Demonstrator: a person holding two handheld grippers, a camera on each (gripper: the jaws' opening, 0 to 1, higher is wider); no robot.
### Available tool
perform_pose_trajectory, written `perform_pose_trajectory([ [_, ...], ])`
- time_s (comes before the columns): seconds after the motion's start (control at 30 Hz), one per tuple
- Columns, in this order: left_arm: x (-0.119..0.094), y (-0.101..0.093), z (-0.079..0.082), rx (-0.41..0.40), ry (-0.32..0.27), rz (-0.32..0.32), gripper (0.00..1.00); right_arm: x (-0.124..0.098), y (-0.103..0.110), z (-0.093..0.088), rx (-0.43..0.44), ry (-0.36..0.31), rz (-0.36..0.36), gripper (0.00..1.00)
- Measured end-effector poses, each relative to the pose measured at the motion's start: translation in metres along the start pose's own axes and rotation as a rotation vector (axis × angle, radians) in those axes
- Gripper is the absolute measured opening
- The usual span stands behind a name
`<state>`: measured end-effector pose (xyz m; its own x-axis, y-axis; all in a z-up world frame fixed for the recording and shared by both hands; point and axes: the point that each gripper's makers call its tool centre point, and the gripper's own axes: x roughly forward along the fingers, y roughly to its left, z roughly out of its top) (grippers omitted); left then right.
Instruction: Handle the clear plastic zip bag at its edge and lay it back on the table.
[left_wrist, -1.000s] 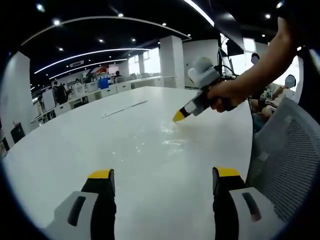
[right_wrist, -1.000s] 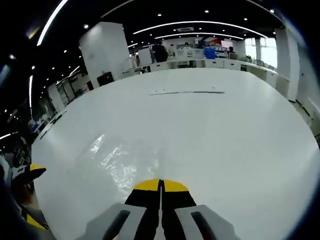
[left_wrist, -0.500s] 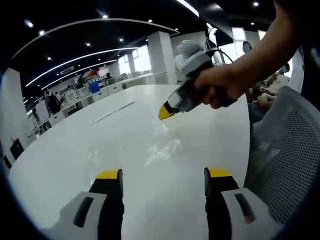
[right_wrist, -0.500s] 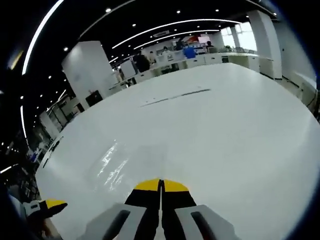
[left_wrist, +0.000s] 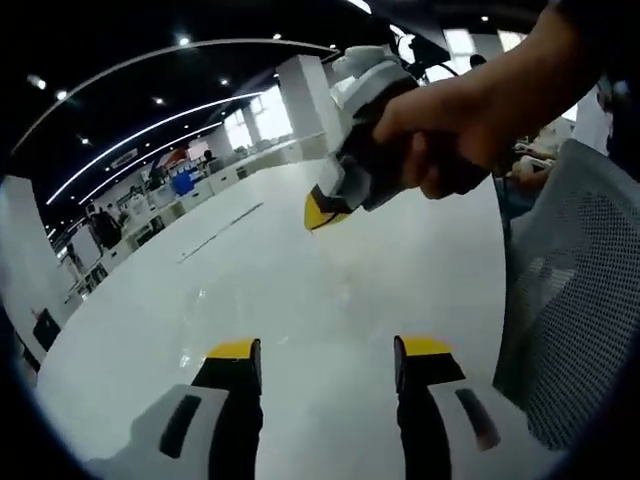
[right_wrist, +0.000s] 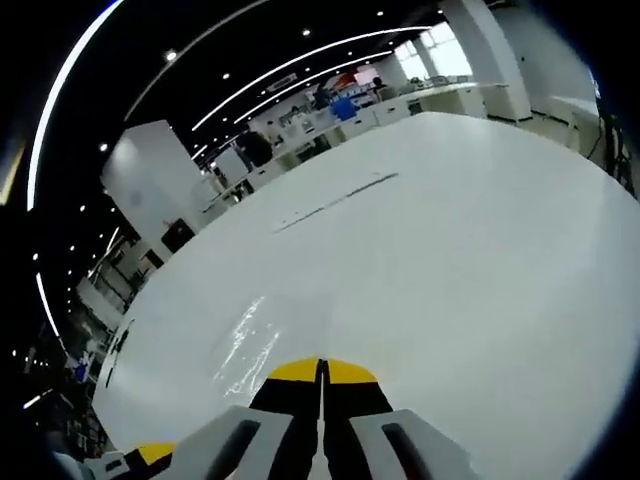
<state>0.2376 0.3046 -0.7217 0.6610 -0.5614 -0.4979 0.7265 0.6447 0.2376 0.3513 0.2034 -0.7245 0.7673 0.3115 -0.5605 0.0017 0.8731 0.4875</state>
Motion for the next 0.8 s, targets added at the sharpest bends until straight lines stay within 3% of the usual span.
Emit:
perform_pose_trajectory([
  [0.27, 0.007, -0.006, 0.008, 0.041, 0.01, 0.006, 0.48, -0.009, 0.01, -0.004, 0.039, -0.014, 0.003, 0.0],
  [0.37, 0.01, -0.007, 0.008, 0.09, 0.015, 0.019, 0.48, -0.013, 0.012, -0.007, 0.086, -0.017, 0.001, 0.0],
  [0.53, 0.012, -0.008, 0.009, 0.092, 0.02, 0.028, 0.46, -0.018, 0.015, -0.012, 0.136, -0.022, -0.004, 0.0],
  [0.8, 0.016, -0.001, 0.002, 0.144, 0.071, 0.058, 0.34, -0.025, 0.029, -0.021, 0.195, -0.01, 0.024, 0.0],
])
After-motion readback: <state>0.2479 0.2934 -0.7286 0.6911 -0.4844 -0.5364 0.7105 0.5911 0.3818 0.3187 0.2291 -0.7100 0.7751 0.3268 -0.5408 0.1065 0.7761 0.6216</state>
